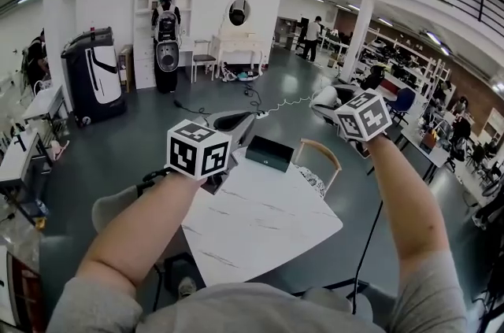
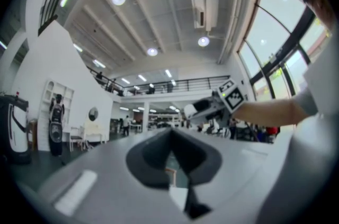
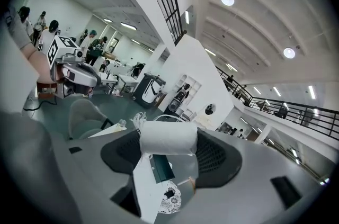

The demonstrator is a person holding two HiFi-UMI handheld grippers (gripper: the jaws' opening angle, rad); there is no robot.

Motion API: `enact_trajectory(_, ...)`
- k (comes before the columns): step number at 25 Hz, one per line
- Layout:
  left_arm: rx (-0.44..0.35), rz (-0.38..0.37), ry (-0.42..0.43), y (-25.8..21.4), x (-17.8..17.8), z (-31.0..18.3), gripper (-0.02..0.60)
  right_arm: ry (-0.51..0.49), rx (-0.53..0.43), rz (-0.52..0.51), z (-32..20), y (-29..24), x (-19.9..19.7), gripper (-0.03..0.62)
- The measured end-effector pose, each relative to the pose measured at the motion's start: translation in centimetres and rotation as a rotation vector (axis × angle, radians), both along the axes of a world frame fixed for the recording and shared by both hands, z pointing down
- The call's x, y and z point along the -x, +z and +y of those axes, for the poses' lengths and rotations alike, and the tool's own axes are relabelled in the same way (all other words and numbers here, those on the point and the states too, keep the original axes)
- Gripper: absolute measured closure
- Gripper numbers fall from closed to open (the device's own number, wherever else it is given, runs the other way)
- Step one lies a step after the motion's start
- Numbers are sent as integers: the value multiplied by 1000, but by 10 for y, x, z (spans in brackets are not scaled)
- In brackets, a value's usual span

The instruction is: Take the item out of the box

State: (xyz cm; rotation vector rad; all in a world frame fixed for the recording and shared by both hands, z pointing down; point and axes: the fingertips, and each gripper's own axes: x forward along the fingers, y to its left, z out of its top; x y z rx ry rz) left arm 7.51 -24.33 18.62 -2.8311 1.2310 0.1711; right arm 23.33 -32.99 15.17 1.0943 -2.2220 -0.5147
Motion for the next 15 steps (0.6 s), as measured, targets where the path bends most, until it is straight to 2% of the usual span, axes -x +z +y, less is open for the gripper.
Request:
enact_trajectory(6, 30, -13, -27, 14, 6, 22, 578, -41, 15, 9, 25, 20, -1, 303)
enact_trajectory(15, 80, -22, -60, 35, 22, 41, 578, -110, 41, -36, 48, 38, 12, 303)
